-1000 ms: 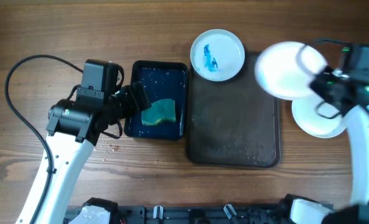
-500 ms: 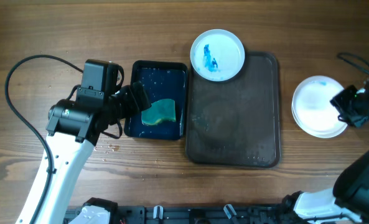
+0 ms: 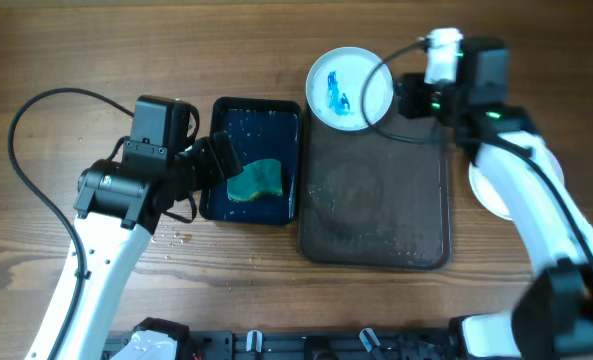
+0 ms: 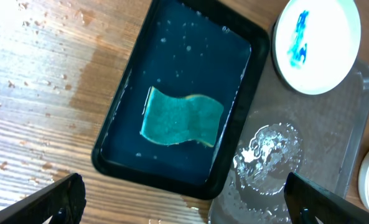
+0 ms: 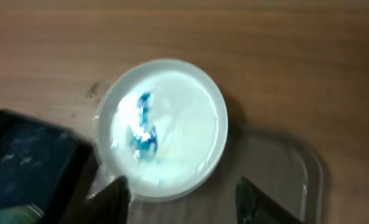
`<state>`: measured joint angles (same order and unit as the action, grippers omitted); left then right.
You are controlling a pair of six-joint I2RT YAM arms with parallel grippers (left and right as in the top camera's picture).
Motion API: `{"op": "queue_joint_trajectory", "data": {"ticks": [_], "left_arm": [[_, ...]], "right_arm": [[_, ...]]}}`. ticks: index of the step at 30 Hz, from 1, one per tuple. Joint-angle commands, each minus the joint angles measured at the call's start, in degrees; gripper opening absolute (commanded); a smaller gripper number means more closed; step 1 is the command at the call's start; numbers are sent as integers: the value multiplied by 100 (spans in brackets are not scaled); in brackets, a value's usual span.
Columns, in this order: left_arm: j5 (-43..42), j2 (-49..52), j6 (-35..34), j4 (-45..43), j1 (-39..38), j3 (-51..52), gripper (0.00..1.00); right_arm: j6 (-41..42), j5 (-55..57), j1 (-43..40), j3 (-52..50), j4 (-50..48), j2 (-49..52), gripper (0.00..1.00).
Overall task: Clean dirty plates on tray and stack at the side
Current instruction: 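Grip the last blue-stained plate with right gripper, pull it to tray center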
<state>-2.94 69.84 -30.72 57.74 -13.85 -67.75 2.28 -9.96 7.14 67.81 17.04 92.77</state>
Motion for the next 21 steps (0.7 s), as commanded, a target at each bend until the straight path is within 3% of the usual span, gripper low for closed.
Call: {"op": "queue_joint_trajectory", "data": {"ticks": [1, 5, 8, 10, 11, 14, 21], "left_arm": [[-66, -46, 46, -2, 24, -57, 100], [-66, -46, 46, -2, 24, -57, 100], [-66, -46, 46, -2, 24, -57, 100], [-66, -46, 46, -2, 24, -57, 100], [-66, -46, 46, -2, 24, -57, 100], [-66, -46, 46, -2, 24, -57, 100], [-66, -46, 46, -2, 24, -57, 100]], "right_arm": [[-369, 656, 76, 4, -813, 1080, 64], [-363, 654, 72, 4, -1749, 2124, 76], [-341, 654, 72, 4, -2000, 2643, 76], [-227, 654, 72, 4, -2000, 2745, 50], [-87, 651, 72, 7, -1991, 2743, 4], [293, 640, 68, 7, -1716, 2470, 4], [400, 667, 68, 7, 57, 280, 4]]}}
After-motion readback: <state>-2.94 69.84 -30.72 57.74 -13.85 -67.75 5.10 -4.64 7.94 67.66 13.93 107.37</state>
